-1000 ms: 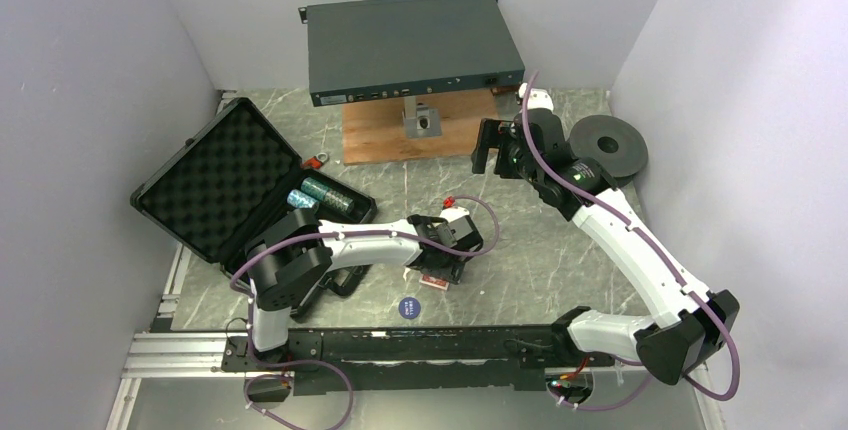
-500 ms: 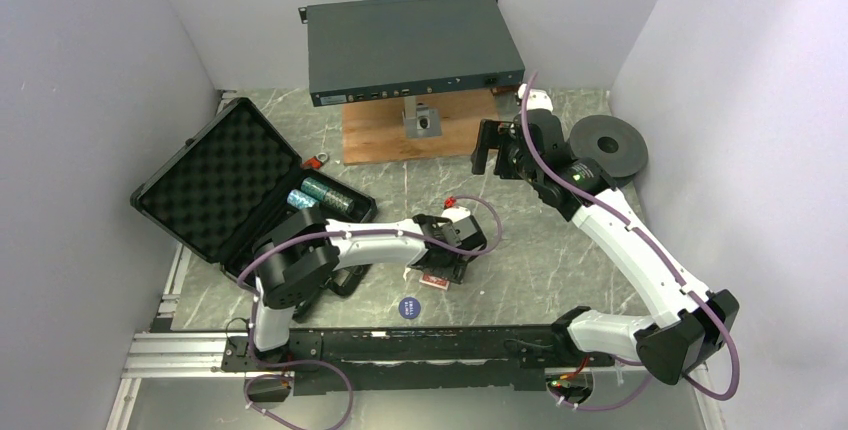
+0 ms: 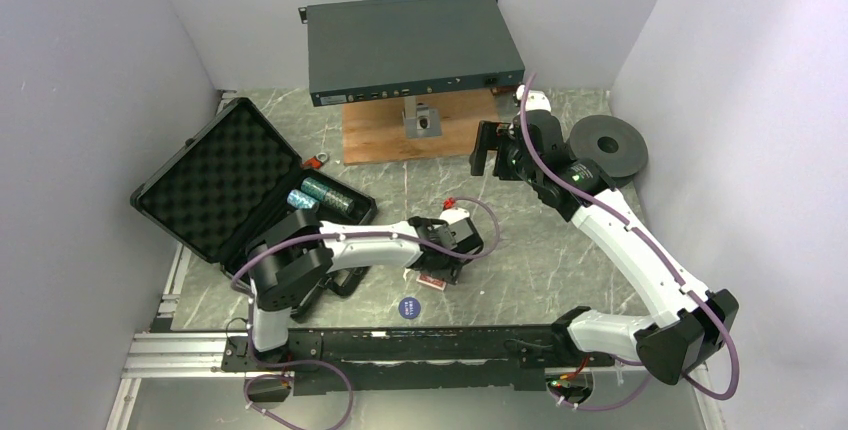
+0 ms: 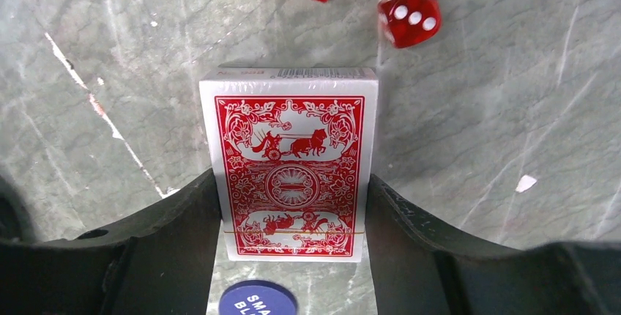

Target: Pack up texas hold em set

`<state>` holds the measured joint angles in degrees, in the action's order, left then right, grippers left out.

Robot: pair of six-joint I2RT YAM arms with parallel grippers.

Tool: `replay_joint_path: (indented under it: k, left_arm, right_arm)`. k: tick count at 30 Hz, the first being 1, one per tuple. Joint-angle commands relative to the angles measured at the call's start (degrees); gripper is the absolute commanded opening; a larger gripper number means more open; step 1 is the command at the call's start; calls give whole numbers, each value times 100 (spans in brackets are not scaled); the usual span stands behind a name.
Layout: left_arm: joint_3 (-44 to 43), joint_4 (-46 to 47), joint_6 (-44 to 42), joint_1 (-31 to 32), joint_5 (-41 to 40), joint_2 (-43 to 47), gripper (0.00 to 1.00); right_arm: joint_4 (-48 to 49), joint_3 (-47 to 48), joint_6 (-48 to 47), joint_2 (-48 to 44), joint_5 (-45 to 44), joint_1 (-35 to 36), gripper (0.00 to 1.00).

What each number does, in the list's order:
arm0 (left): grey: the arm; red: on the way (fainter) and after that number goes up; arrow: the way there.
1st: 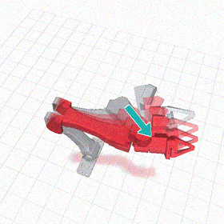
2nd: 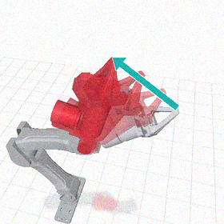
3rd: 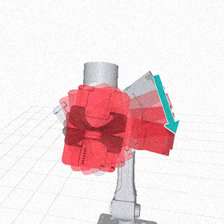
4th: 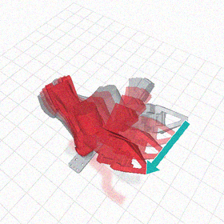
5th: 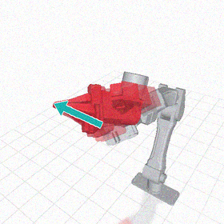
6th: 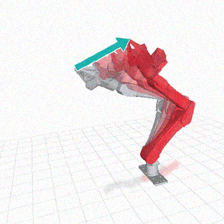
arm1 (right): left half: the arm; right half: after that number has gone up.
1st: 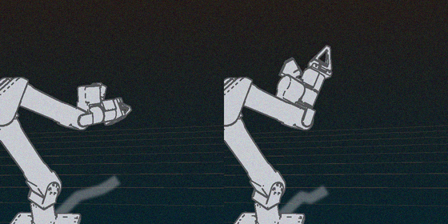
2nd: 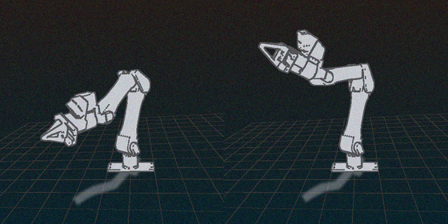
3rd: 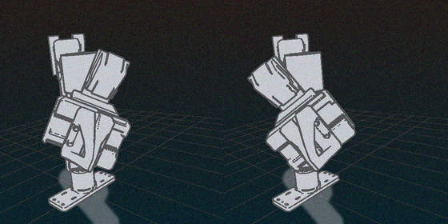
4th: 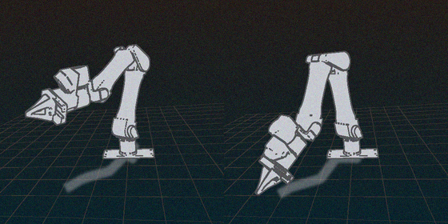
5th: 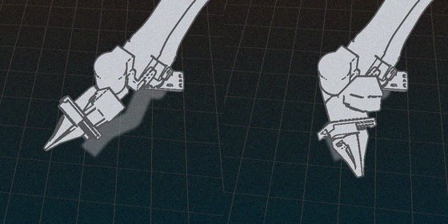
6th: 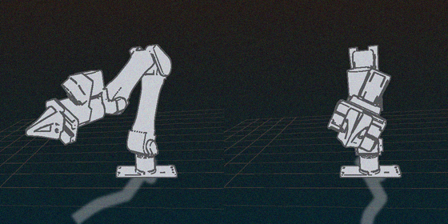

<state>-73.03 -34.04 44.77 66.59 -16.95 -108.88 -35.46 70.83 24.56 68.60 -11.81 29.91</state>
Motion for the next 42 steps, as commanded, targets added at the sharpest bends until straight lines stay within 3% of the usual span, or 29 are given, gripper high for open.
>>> replay_joint_path:
  k: [1,7,15,19,25,29,33,42]
  left_arm:
    - [294,260,-358,30,-203,604,3]
    - [957,311,-875,30,-422,1631,0]
    - [1272,-563,-1373,-41,-1228,2887,0]
    - [1545,-646,-1584,-295,-1243,3521,0]
    - [2087,-288,-2393,-961,-691,4647,0]
    - [2244,-443,-2852,-1886,-89,5255,3]
    - [2566,-206,-3857,-2513,537,5837,4]
    - [2675,-139,-4797,-3644,1072,5638,0]
  right_arm:
    - [272,-30,-74,-80,111,-20,100]
    - [320,-79,-65,-82,163,-20,100]
    - [364,-39,-39,33,320,-20,100]
    - [365,-16,-21,74,390,-20,100]
    - [397,-64,-5,76,424,-21,100]
    - [408,-86,13,110,473,-20,100]
    - [415,-81,47,147,534,-21,100]
    - [417,-123,93,199,619,-20,100]
